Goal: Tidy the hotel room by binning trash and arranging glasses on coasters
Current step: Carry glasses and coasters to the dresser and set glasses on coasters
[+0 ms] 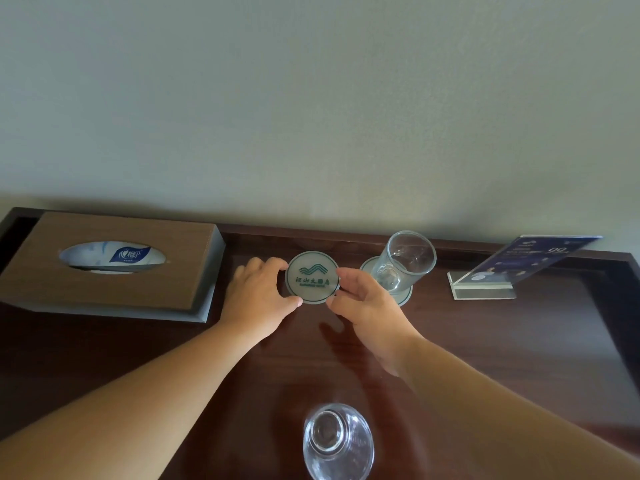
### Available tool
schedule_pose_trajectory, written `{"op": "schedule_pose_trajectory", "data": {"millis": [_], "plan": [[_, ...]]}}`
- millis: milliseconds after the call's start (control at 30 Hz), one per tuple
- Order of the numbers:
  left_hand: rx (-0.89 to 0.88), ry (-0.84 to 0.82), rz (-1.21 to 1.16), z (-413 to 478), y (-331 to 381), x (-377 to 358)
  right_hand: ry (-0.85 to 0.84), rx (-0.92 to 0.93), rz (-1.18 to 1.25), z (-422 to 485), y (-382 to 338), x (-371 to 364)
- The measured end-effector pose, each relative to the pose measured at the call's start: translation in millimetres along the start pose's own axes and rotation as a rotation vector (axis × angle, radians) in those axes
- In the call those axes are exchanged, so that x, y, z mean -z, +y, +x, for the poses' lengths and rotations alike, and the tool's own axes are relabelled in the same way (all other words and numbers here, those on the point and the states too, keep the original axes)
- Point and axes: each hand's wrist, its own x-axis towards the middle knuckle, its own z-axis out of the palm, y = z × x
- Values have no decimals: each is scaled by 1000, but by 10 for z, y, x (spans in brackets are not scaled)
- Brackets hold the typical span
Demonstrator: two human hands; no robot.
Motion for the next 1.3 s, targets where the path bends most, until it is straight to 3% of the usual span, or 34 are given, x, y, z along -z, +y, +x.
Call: {"op": "schedule_pose_trajectory", "data": {"millis": [767, 1167, 1300], "plan": [[-130, -125, -311, -1479, -7, 325, -59, 85, -209, -1200, 90, 306], [-223, -289, -456, -2010, -135, 73, 137, 98, -289, -1896, 435, 18], [-205, -249, -519, -2046, -36, -64, 194, 100, -257, -2015, 551, -10]]}}
